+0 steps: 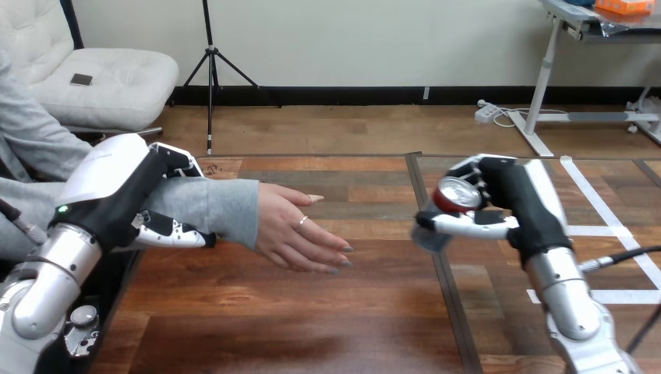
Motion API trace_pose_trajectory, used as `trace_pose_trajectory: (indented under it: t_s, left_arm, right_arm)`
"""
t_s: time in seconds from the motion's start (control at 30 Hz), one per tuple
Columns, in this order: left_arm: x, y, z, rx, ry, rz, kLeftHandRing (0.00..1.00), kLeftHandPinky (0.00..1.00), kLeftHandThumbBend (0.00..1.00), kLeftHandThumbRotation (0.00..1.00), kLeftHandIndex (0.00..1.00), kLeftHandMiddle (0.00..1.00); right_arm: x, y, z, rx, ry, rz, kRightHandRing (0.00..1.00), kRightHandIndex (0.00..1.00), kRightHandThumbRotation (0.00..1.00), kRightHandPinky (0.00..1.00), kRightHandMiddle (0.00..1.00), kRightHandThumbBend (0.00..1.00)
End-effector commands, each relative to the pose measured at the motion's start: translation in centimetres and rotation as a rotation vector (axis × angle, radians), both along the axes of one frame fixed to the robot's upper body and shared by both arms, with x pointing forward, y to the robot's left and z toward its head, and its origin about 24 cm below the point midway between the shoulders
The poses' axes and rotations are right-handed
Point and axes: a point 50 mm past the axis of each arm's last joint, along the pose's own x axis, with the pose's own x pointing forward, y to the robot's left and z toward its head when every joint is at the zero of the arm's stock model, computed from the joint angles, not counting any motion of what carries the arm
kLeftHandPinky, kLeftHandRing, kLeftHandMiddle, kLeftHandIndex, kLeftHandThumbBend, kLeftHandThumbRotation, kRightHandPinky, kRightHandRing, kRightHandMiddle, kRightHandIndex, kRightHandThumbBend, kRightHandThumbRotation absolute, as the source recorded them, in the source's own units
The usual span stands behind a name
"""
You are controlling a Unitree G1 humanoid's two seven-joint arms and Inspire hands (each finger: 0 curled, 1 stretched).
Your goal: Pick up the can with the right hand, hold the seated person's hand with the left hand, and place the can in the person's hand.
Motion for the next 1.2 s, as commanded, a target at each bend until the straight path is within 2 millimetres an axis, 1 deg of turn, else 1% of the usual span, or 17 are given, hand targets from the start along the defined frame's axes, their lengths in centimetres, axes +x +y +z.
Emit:
trace_pose_trajectory:
  t_s: [0.0, 0.17, 0.73, 1.17]
  left_arm:
    - [1.0, -2.8, 3.1, -0.104, -0.139, -0.082, 0.3, 0.25, 0.64, 0.0, 0.44, 0.37]
    - [1.0, -3.2, 2.6, -0.125, -0.119, -0.091, 0.3, 0.25, 0.64, 0.0, 0.44, 0.37]
    - [1.0, -4.0, 1.0, -0.16, -0.096, -0.086, 0.3, 0.26, 0.65, 0.0, 0.45, 0.37]
    - [1.0, -4.4, 0.3, -0.21, -0.077, -0.077, 0.3, 0.25, 0.64, 0.0, 0.45, 0.37]
  right_arm:
    - [2.8, 2.8, 5.5, 0.016, -0.216, 0.07, 0.35, 0.44, 0.0, 0.33, 0.41, 0.78]
    - [3.0, 3.9, 5.8, 0.018, -0.217, 0.097, 0.35, 0.43, 0.0, 0.32, 0.41, 0.78]
    - [3.2, 6.6, 6.1, 0.049, -0.222, 0.175, 0.32, 0.43, 0.0, 0.29, 0.4, 0.79]
    - [3.1, 8.4, 6.2, 0.058, -0.228, 0.213, 0.32, 0.43, 0.0, 0.3, 0.41, 0.79]
